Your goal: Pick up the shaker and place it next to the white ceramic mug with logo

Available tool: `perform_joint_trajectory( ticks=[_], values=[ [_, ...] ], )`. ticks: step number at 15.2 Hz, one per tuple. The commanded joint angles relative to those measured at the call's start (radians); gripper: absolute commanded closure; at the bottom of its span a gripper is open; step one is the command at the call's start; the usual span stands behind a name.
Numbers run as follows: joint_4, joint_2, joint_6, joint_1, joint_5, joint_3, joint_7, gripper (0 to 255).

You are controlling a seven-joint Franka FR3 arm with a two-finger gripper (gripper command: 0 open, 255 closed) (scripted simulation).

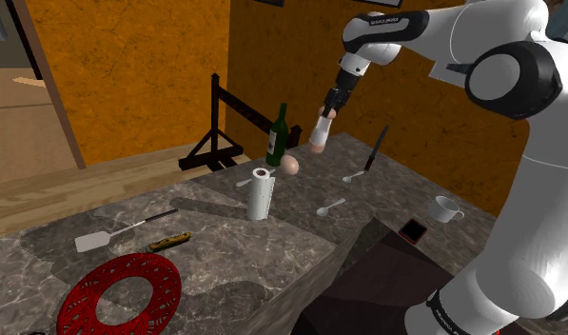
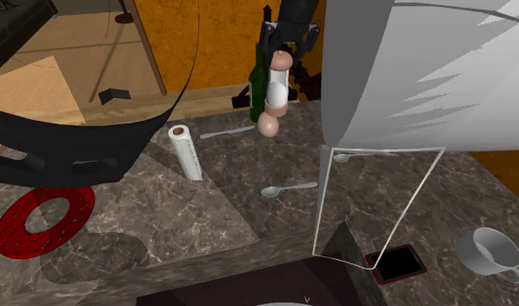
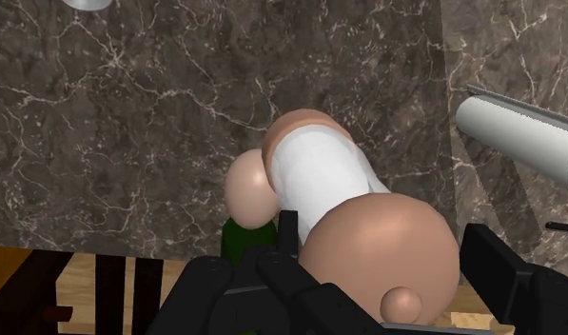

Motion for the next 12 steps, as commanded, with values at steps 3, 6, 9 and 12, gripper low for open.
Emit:
perform_joint_trajectory(
  ticks=[3, 6, 9, 12],
  values=[
    [0.048, -0.005, -0.052, -0.002, -0.004, -0.002, 0.011, 255],
    [0.089, -0.005, -0.091, -0.005, -0.006, -0.002, 0.019, 255],
    [0.031, -0.04, -0.076, -0.023, -0.01, -0.016, -0.019, 255],
    [-0.053, -0.085, -0.048, -0.052, -0.016, -0.037, -0.08, 255]
  ],
)
